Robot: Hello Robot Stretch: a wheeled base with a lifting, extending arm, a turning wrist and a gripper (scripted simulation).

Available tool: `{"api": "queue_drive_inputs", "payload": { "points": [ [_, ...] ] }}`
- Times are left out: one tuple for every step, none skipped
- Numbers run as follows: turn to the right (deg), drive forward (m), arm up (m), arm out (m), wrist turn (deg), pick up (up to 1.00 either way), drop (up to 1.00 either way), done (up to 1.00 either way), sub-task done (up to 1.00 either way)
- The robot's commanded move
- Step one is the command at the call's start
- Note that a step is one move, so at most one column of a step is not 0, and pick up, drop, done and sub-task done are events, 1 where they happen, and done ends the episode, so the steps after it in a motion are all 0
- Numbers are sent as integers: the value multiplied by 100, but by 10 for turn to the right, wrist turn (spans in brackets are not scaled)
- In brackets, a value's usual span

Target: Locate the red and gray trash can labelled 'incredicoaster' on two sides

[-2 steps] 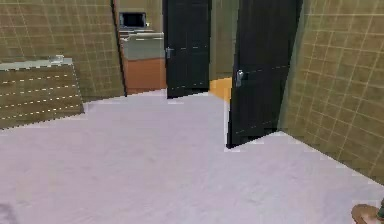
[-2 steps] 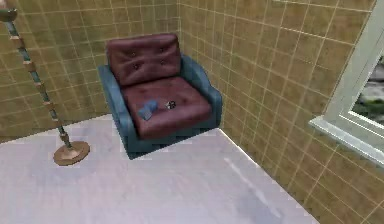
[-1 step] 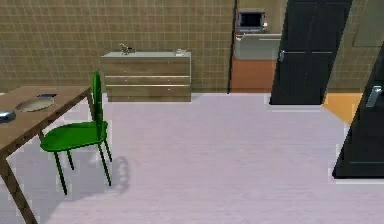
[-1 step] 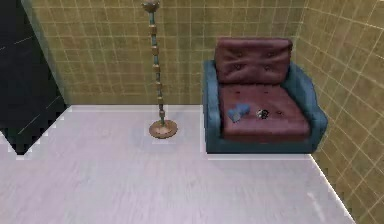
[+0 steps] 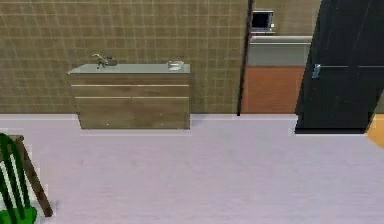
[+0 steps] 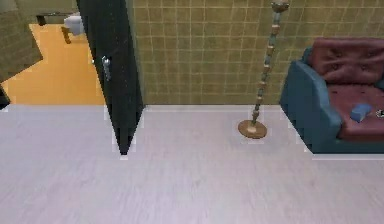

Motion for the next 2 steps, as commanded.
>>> {"api": "queue_drive_inputs", "payload": {
  "points": [
    [-150, 0, 0, 0, 0, 0, 0, 0, 0],
    [0, 20, 0, 0, 0, 0, 0, 0, 0]
  ]
}}
